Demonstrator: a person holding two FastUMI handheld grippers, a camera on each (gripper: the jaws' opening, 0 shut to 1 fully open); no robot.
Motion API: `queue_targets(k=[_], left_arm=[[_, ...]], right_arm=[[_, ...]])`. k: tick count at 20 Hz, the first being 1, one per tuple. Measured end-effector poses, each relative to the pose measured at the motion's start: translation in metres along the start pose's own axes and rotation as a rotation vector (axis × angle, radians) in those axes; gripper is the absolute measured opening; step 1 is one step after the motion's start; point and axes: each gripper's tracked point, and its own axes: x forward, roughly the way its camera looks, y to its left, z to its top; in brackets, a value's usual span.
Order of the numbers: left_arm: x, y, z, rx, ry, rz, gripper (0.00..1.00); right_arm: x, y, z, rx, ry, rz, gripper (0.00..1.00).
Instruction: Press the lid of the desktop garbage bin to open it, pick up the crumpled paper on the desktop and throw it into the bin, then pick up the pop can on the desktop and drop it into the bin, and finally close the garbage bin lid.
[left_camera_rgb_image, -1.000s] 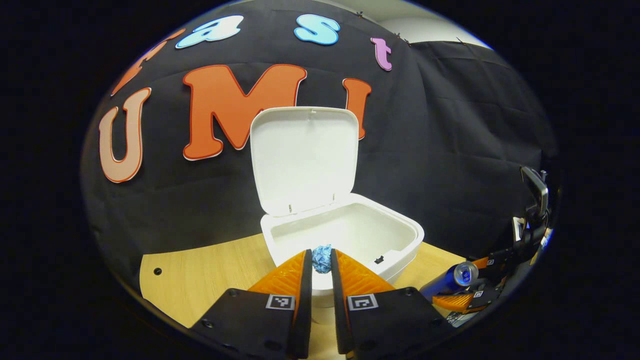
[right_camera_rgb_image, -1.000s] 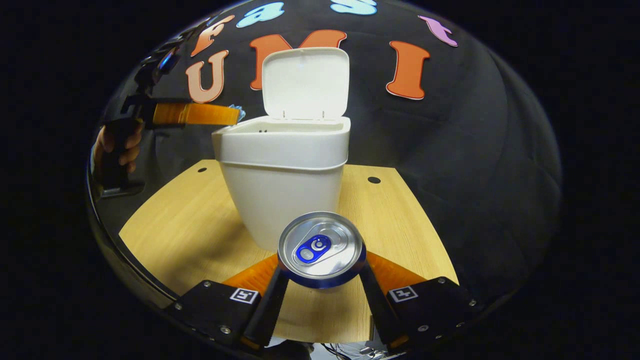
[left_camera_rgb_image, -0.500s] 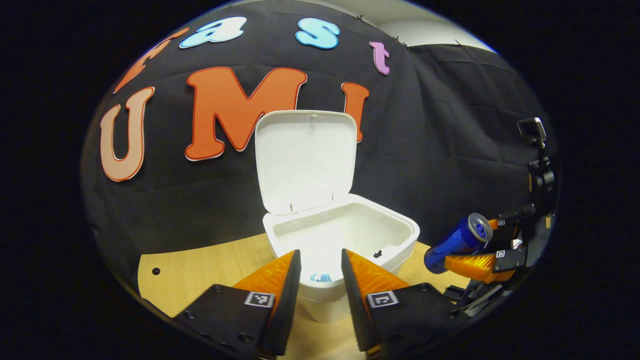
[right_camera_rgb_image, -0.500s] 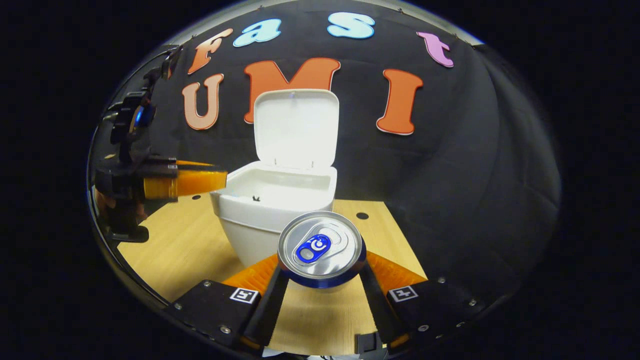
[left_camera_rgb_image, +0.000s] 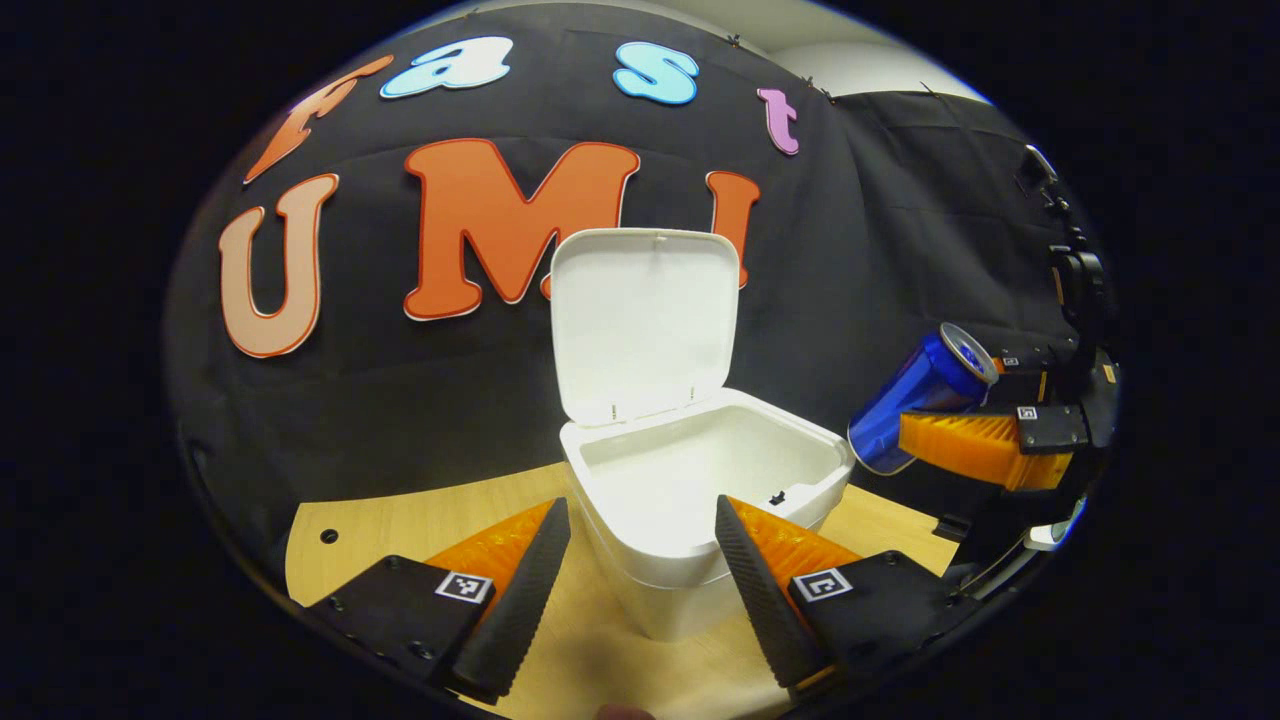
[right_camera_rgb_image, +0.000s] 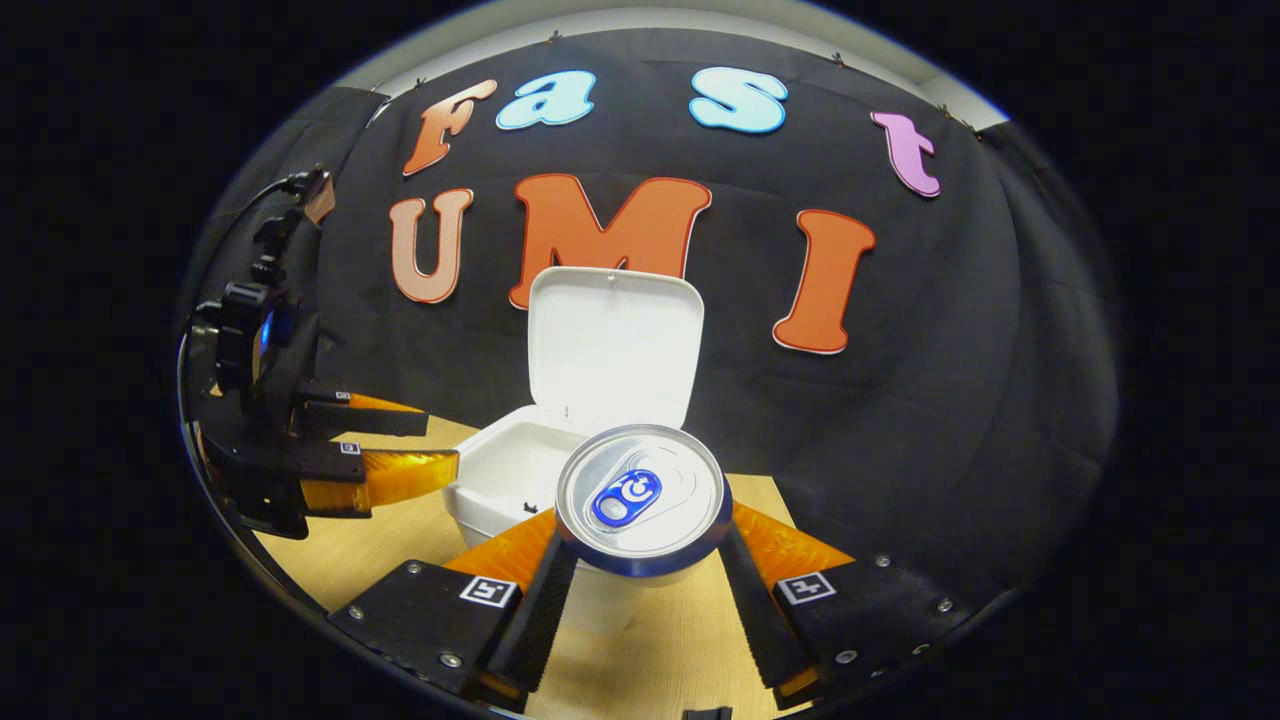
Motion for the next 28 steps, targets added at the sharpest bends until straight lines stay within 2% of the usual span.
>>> queue_targets(k=[6,16,22,23,24,28], left_arm=[[-0.025,0.032,-0.002,-0.020,-0.013,0.100,0.93],[-0.066,0.081,-0.007,-0.050,-0.023,0.267,0.93],[-0.076,0.096,-0.014,-0.072,-0.016,0.321,0.93],[-0.078,0.098,-0.016,-0.073,-0.013,0.324,0.93],[-0.079,0.097,-0.016,-0.073,-0.013,0.327,0.93],[-0.082,0.100,-0.020,-0.073,-0.005,0.337,0.93]], right_arm=[[0.027,0.008,0.020,-0.011,-0.035,0.048,0.80],[0.069,0.026,-0.004,-0.032,0.052,0.117,0.80],[0.079,0.031,-0.028,-0.042,0.125,0.128,0.80],[0.080,0.031,-0.030,-0.045,0.132,0.130,0.76],[0.080,0.032,-0.030,-0.047,0.134,0.131,0.81],[0.081,0.033,-0.025,-0.045,0.123,0.132,0.84]])
